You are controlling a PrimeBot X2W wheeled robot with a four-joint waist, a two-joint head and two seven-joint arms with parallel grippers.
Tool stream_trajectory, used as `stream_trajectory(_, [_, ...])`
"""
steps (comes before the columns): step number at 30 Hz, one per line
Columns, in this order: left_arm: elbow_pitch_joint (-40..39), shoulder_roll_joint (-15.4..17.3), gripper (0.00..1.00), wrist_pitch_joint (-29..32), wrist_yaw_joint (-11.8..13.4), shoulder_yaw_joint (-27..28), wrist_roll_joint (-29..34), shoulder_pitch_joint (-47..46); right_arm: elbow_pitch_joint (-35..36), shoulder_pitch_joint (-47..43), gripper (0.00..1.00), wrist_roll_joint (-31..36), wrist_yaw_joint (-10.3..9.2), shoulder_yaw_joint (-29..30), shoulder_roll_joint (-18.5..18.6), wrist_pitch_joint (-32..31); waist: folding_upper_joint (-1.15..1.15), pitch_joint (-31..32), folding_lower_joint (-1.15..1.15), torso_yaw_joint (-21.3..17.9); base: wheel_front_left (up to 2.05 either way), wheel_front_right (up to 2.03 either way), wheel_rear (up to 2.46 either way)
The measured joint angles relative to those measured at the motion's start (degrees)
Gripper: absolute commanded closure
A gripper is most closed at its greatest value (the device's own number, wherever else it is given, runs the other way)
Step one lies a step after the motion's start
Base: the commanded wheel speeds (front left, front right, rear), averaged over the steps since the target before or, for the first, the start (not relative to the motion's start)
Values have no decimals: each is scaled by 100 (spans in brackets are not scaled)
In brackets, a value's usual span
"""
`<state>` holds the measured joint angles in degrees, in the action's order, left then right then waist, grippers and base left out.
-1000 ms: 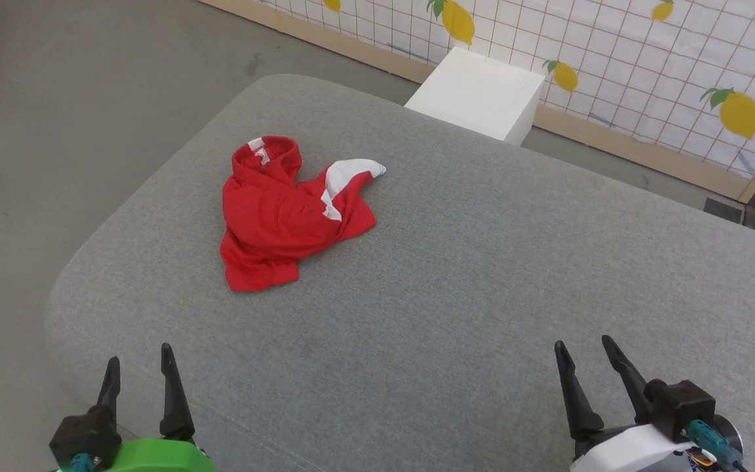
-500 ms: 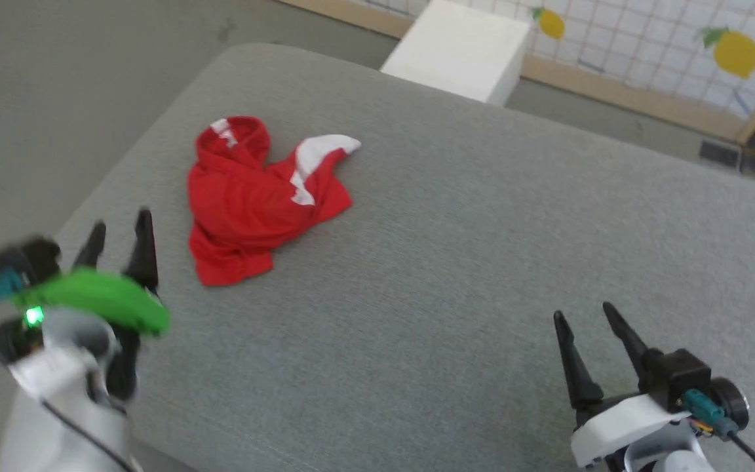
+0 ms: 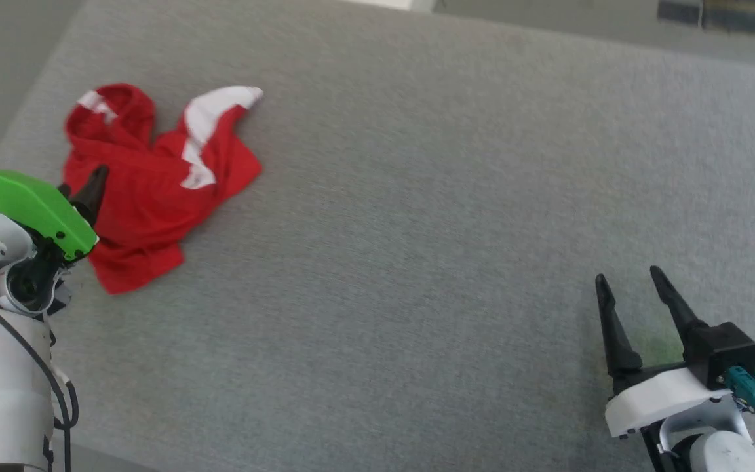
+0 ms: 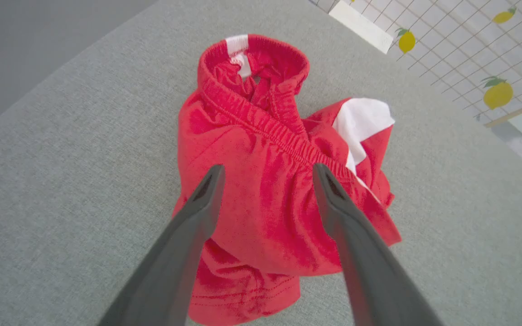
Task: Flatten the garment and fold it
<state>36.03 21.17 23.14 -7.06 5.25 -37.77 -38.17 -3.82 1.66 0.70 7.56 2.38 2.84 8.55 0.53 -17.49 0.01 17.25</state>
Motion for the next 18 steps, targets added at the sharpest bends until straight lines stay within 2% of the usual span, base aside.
stream_trajectory(8, [661, -3, 0, 142, -1, -279, -30, -40, 238, -4, 0, 30, 0, 151, 2, -57, 0, -629, 0, -285, 0, 0, 0])
stream_trajectory(13, [757, 105, 0, -68, -3, -499, -136, -55, 288, 0, 0, 31, 0, 78, 1, -75, 0, -890, 0, -366, 0, 0, 0])
stream_trajectory(14, [721, 172, 80, -230, -2, -620, -238, -57, 310, 10, 0, 32, 0, 59, 0, -75, 0, -928, 0, -384, 0, 0, 0])
stream_trajectory(15, [695, 204, 100, -417, -2, -670, -280, -57, 307, 20, 0, 32, 0, 51, 0, -75, 0, -923, 0, -386, 0, 0, 0])
stream_trajectory(18, [659, 212, 100, -993, -3, -778, -382, -46, 234, 47, 0, 29, 0, 21, 0, -74, 0, -852, 0, -384, 0, 0, 0])
